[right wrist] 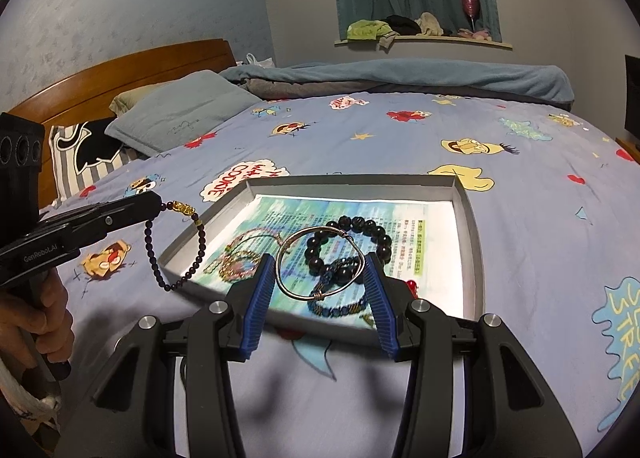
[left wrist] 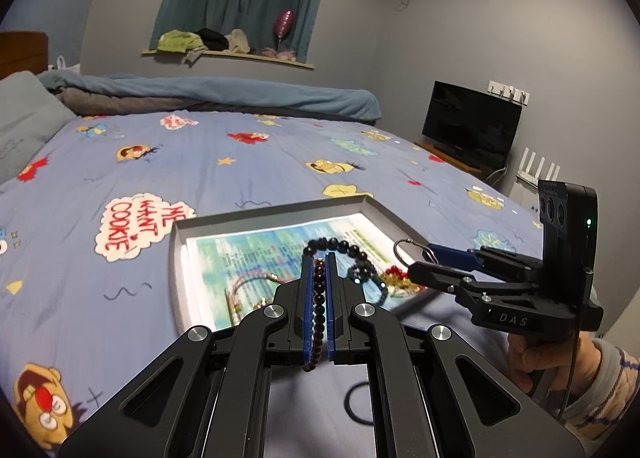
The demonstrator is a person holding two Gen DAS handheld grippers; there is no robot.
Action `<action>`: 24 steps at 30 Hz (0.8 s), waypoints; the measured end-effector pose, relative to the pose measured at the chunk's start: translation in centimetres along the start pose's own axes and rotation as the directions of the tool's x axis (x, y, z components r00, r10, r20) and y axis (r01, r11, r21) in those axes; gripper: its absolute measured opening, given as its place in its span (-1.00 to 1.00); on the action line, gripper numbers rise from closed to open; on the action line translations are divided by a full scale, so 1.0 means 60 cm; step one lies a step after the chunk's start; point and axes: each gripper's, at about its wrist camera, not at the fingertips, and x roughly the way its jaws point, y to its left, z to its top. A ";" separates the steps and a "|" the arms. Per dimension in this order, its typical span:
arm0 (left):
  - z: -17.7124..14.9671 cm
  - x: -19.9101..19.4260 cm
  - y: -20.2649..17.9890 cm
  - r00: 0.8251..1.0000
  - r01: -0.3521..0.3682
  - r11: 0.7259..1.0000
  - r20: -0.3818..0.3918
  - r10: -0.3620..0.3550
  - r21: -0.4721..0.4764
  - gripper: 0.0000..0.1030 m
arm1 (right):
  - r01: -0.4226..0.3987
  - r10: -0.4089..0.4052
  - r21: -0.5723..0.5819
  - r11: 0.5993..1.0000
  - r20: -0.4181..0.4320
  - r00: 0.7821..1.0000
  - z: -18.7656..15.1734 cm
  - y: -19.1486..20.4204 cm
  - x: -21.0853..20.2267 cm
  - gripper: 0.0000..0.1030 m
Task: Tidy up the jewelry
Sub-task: 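Carry the red bracelet into the box with the left tool while the right drops the silver bangle there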
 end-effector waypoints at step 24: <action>-0.014 0.089 0.027 0.997 -0.013 0.998 -0.079 0.008 -0.060 -0.88 | 0.036 -0.034 0.017 0.999 -0.107 0.994 -0.004 -0.019 0.091 -0.11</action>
